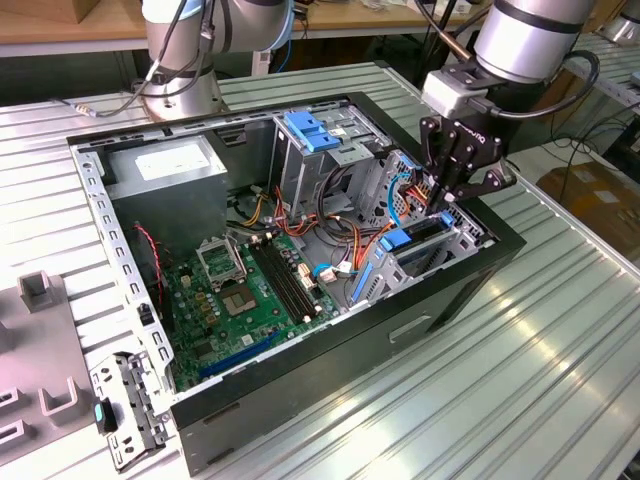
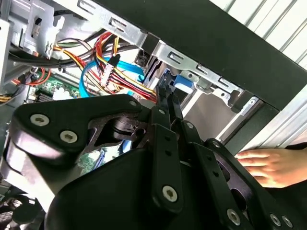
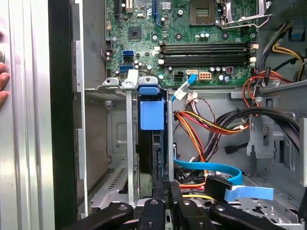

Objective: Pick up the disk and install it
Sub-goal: 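Insert the first disk wire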

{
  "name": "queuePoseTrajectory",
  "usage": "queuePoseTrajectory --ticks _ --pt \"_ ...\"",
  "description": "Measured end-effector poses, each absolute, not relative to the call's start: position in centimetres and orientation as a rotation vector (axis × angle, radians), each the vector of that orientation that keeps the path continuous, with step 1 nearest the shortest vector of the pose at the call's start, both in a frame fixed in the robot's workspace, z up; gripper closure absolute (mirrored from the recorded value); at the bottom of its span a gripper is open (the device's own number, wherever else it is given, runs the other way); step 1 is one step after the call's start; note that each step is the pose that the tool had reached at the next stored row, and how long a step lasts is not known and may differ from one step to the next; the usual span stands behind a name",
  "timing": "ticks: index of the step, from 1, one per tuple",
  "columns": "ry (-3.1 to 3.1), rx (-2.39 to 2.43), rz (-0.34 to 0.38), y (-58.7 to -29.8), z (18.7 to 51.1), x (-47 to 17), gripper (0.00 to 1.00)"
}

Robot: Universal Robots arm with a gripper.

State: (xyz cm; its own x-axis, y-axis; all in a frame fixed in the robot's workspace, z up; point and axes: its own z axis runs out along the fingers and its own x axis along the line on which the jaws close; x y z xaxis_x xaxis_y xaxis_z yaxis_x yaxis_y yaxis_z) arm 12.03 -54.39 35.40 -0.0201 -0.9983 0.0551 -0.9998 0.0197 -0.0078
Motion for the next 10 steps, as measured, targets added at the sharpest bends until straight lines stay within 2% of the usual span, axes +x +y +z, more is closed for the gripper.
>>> queuePoseTrajectory --ticks 10 --pt "-2.206 2.188 0.069 -54.73 35.20 11.62 0.84"
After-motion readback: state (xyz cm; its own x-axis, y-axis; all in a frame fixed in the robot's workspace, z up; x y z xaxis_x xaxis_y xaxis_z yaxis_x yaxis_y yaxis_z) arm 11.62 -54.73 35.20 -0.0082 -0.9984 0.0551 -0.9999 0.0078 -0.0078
